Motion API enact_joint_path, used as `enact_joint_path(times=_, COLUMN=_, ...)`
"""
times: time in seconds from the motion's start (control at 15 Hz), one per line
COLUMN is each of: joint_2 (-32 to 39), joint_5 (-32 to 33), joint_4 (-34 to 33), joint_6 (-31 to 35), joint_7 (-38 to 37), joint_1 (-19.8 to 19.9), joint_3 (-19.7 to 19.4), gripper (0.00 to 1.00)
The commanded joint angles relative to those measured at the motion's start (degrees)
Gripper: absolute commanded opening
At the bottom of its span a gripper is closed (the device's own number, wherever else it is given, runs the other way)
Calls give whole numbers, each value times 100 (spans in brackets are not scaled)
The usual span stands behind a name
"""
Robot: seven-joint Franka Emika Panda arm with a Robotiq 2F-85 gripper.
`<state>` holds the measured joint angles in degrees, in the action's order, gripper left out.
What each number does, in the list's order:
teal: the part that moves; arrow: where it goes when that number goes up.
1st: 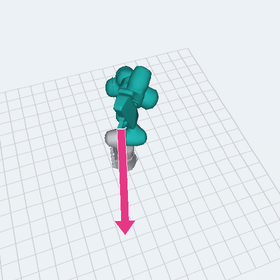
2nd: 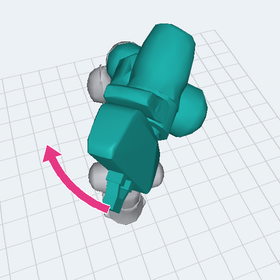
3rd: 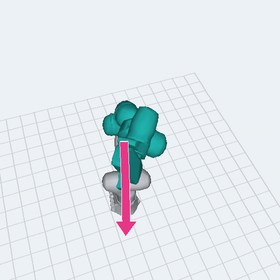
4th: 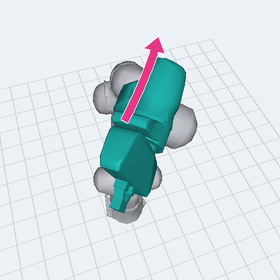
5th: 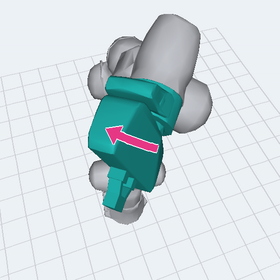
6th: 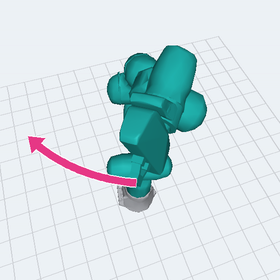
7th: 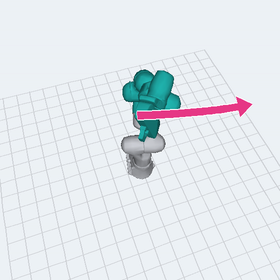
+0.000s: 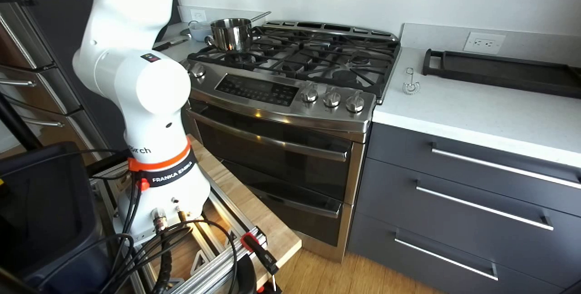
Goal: Remove the silver utensil from the pot and hang it on the hook at the top left
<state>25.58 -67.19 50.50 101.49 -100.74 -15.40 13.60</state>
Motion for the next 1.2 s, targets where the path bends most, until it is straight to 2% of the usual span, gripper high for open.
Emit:
enact_joint_path(times=0.0, joint_2=132, joint_5=57, joint_4=-251, joint_6=-314, joint_7=-187, joint_1=63, joint_3=10, gripper=3)
enact_joint_path(times=1.13, joint_2=236, joint_5=100, joint_4=-330, joint_6=-627, joint_7=-202, joint_1=34, joint_3=-1, gripper=3)
